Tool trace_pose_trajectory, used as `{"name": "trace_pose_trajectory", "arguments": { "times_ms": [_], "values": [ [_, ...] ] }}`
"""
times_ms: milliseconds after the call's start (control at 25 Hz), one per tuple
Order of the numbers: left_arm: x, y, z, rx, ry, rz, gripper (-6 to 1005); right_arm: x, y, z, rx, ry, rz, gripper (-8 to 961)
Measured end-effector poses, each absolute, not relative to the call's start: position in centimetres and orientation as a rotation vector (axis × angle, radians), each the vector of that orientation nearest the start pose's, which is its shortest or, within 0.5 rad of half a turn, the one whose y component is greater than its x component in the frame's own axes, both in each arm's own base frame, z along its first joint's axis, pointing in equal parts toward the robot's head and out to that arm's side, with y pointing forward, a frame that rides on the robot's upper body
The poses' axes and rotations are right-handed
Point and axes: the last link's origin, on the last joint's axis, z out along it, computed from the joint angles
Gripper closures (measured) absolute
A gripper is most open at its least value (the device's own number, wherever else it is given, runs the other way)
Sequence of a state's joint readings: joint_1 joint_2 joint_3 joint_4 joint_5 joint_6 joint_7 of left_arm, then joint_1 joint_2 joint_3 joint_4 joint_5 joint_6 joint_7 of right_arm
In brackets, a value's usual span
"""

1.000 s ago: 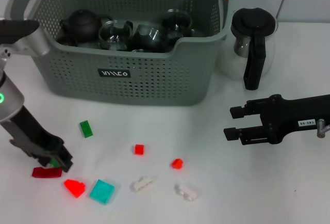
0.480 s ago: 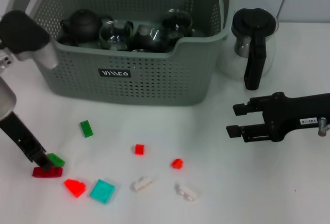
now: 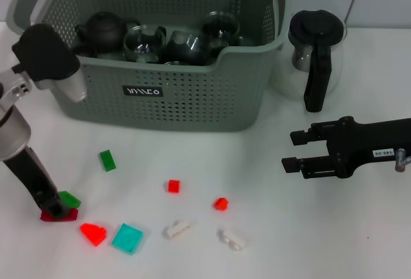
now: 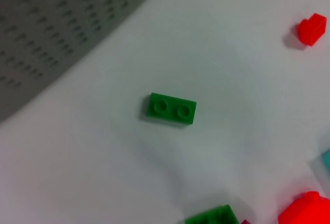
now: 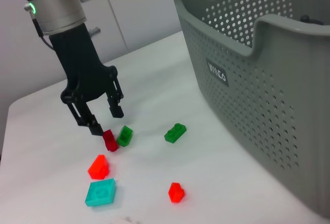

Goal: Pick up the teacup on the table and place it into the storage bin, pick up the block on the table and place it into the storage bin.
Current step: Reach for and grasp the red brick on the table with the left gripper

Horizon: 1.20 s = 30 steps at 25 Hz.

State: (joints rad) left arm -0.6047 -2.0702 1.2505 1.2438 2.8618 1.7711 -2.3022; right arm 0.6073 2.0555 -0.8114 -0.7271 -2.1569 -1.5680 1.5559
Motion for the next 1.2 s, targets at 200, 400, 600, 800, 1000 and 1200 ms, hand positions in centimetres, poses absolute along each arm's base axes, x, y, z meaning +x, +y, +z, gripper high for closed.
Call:
{"name": "trace_pose_trajectory", "arguments": {
  "times_ms": [200, 400, 600, 800, 1000, 1200],
  "values": [
    [-24.9, 32.8, 2.3, -2.602, -0.929, 0.976, 453, 24.6, 34.2, -0.5, -2.921, 0.647, 0.399, 253],
    [-25.7, 32.9, 1.8, -2.581, -0.977, 0.982, 454, 24.6, 34.2, -0.5, -2.927, 0.650, 0.403, 252],
    [-25.9, 32.9, 2.1, -2.564, -1.007, 0.984, 455, 24.6, 34.1, -0.6, -2.927, 0.659, 0.404, 253],
    [-25.7, 32.7, 2.6, -2.547, -1.043, 0.983, 456, 24.6, 34.0, -0.6, -2.932, 0.664, 0.396, 254],
    [-25.3, 33.0, 3.4, -2.398, -1.257, 0.951, 457, 24.7, 34.0, -0.6, -2.932, 0.664, 0.395, 253],
    [-25.6, 33.6, 4.9, -2.172, -1.567, 0.800, 458, 24.7, 33.9, -0.7, -2.934, 0.659, 0.394, 252]
  ]
}}
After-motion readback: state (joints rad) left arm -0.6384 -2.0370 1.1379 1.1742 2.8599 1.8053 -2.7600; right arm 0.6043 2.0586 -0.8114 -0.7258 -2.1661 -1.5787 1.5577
